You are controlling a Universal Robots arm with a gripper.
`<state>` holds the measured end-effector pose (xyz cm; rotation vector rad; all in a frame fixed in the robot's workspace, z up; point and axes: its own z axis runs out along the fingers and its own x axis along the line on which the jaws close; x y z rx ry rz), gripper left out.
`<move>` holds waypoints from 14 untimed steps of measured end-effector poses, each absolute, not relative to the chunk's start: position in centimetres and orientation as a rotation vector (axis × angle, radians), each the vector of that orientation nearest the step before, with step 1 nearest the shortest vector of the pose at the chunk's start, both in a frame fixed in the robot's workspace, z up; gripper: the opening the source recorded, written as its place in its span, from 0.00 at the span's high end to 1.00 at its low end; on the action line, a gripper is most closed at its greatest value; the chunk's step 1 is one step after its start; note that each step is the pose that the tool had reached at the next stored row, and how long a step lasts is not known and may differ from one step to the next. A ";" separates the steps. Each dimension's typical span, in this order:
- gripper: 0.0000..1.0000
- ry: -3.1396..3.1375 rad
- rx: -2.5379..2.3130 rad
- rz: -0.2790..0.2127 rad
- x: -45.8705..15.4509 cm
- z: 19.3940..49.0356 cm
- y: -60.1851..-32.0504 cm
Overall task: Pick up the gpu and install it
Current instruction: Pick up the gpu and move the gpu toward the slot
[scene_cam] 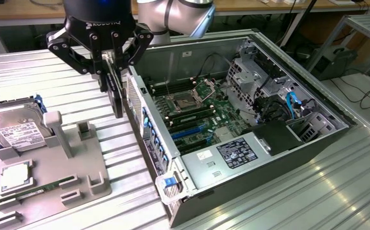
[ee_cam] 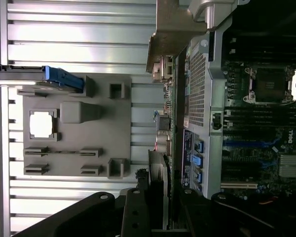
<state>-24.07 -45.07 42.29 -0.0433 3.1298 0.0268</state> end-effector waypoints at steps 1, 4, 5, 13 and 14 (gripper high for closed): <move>0.72 3.130 -0.043 0.027 -23.9 42.3 -45.1; 0.72 3.130 -0.043 0.027 -23.2 42.3 -45.1; 0.72 3.130 -0.043 0.027 -23.0 42.3 -45.1; 0.72 3.130 -0.043 0.027 -22.2 42.3 -45.1; 0.72 3.130 -0.043 0.027 -22.1 42.3 -45.1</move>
